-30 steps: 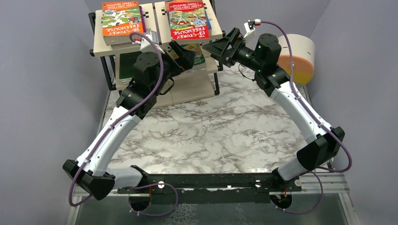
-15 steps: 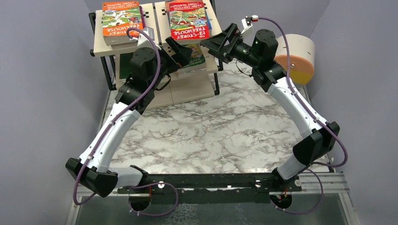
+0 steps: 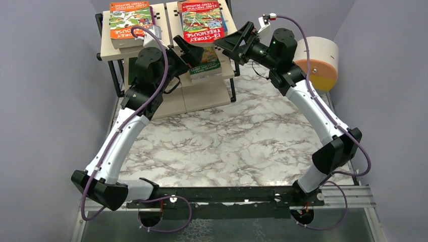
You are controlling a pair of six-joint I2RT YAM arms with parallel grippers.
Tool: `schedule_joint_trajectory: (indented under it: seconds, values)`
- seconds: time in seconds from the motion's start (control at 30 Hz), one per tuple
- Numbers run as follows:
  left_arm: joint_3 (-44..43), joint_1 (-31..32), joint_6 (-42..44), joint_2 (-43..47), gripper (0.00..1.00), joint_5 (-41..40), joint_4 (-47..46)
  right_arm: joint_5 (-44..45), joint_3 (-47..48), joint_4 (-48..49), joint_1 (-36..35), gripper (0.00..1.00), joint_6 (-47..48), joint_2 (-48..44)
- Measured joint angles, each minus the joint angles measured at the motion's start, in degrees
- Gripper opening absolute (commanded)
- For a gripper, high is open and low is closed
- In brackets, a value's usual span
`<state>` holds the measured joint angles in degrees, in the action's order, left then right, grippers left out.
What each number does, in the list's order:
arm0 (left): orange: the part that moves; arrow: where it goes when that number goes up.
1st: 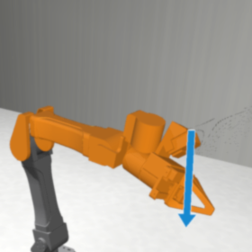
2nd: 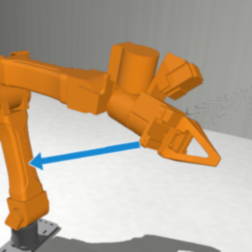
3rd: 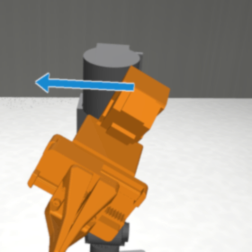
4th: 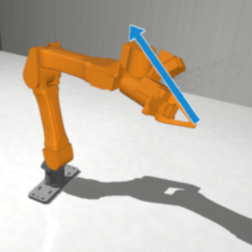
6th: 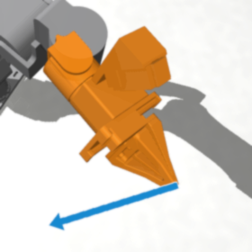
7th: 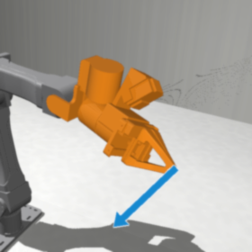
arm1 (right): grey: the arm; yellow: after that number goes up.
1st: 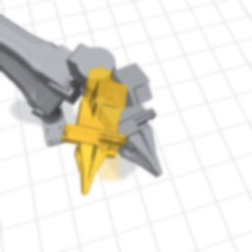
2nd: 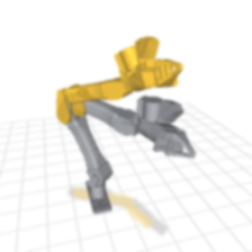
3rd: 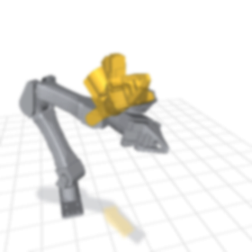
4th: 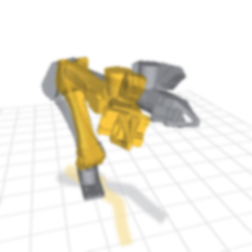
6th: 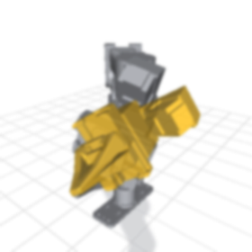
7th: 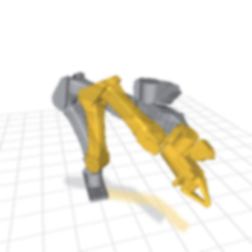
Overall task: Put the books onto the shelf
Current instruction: Place the book on the shelf.
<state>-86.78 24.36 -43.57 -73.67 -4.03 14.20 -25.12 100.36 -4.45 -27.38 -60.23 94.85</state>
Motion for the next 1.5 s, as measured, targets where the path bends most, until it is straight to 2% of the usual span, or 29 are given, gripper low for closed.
schedule_joint_trajectory:
  seconds: [0.7, 1.5]
  values:
    - [0.3, -0.8, -2.1, -0.6, 0.99, 3.2, -2.3, 0.0, -5.4, 0.1, 0.0, 1.0, 0.1, -3.5]
    - [-1.4, -3.8, -2.2, -2.1, 0.99, 5.2, -2.9, 0.0, -1.3, 0.6, 0.0, 1.0, -0.8, 0.9]
